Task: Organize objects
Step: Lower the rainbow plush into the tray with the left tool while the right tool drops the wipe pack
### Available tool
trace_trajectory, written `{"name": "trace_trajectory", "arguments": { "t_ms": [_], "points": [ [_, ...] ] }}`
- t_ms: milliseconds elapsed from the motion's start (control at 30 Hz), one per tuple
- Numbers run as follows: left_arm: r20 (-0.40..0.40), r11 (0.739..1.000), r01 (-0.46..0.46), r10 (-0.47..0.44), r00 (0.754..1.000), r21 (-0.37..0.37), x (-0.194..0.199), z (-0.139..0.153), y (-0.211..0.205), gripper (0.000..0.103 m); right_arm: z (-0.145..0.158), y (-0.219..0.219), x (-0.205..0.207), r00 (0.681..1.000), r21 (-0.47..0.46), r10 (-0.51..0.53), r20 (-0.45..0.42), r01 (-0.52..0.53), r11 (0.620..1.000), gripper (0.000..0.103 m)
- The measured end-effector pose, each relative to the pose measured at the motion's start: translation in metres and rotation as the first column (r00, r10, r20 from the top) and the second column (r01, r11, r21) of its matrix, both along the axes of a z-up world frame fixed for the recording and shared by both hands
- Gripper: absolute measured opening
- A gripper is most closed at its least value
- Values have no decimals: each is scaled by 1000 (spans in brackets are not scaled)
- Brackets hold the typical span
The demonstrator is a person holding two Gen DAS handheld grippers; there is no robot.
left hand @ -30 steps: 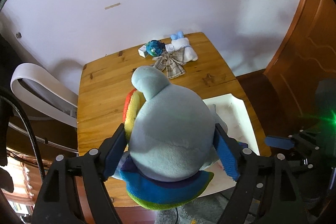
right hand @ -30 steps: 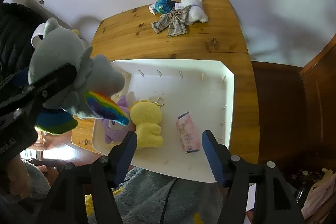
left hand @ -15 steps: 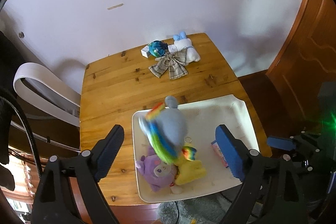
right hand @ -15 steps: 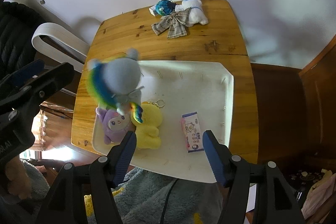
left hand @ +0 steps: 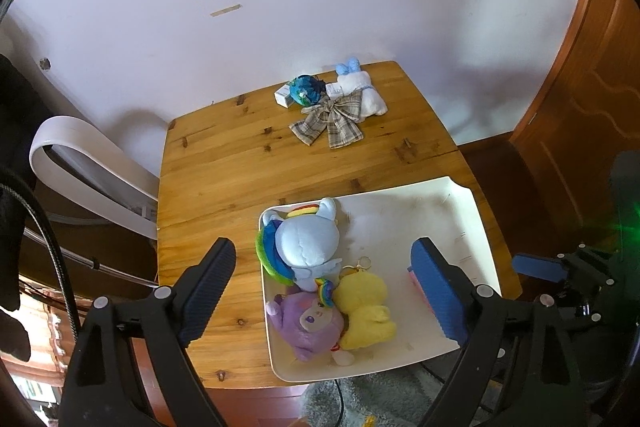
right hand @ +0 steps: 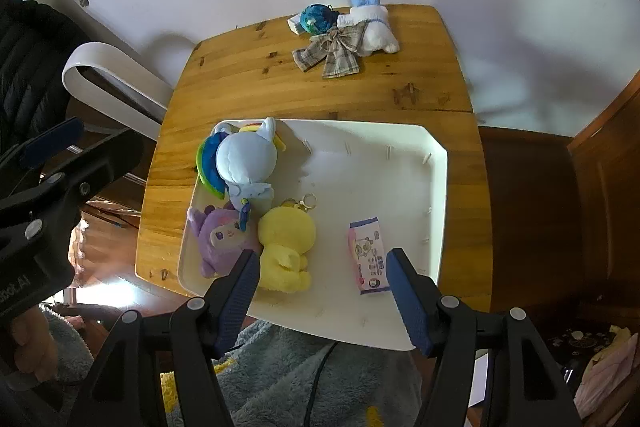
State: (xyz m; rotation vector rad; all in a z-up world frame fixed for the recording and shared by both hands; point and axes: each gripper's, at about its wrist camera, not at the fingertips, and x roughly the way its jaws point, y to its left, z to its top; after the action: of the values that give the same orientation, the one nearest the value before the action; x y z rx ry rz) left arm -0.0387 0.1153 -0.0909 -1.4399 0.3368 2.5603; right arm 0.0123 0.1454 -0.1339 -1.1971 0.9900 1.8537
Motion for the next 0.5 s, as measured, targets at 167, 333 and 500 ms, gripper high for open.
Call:
{"name": "trace_trajectory", "arguments": {
  "t_ms": [167,333,500],
  "points": [
    [-2,1000,3,-3,1000,-6,-2,1,-1,91,3,2,-2,1000,3,-12,-5,12,1000,66],
    [-3,1000,4,-4,1000,-13,-7,4,-3,91,6,6,-6,1000,12,-21,-11,21,1000,66],
    [-8,1000,7,-7,1000,-18,-12,9,-5,91,16,14,-9,999,35,-38,-24,39,999,66]
  ]
}}
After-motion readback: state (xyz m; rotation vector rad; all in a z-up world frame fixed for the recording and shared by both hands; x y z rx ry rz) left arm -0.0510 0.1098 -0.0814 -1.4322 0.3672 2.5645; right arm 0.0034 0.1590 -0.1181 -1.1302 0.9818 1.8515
